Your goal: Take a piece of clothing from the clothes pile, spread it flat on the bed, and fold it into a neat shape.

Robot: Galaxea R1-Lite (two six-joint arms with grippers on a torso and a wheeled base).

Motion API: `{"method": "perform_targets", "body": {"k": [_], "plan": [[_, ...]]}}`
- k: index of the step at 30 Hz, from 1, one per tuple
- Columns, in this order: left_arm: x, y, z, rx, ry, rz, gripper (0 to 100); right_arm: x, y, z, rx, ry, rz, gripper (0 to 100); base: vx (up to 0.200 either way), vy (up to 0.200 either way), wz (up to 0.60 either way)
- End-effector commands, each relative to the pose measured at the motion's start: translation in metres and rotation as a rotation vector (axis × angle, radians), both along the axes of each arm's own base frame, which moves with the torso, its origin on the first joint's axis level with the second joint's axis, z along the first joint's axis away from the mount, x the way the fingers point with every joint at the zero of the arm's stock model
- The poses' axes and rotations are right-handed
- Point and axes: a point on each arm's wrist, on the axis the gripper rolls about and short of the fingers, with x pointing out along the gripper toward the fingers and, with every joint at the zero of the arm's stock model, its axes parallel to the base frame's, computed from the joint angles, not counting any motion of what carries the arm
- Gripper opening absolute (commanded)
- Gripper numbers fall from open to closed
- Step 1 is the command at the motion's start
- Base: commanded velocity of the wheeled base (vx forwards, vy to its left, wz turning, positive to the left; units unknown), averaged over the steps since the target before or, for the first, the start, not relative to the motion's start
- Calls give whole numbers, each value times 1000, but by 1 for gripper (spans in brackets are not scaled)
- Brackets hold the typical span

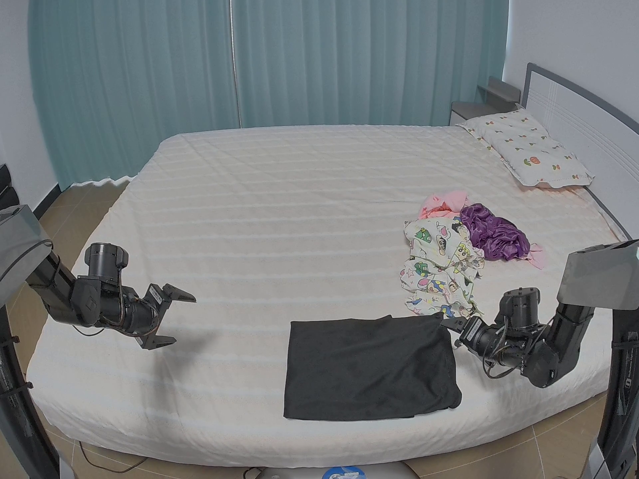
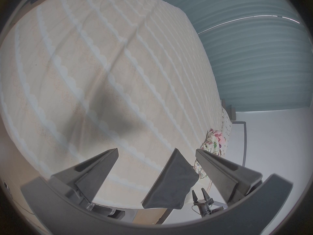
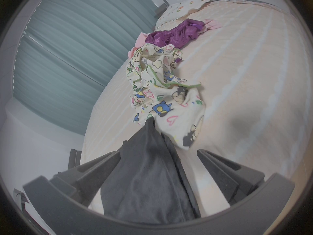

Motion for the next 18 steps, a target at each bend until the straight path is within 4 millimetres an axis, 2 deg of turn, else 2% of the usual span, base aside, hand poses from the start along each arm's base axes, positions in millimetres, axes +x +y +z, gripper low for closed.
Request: {"method": "perform_targets", "body": {"k": [1, 4, 8, 18], "plan": [[-8, -18, -4, 7, 26, -46, 100, -29, -5, 0, 69, 0, -40, 100, 0, -200, 0], [-10, -25, -5, 8, 36, -66, 100, -32, -6, -9, 71, 5, -44, 100, 0, -200, 0], [-13, -30, -7, 21, 46, -72, 100, -37, -6, -12, 73, 2, -41, 100, 0, -200, 0], [-16, -41, -10, 37, 58, -92, 100, -40, -5, -15, 72, 17, -32, 100, 0, 0, 0]]}}
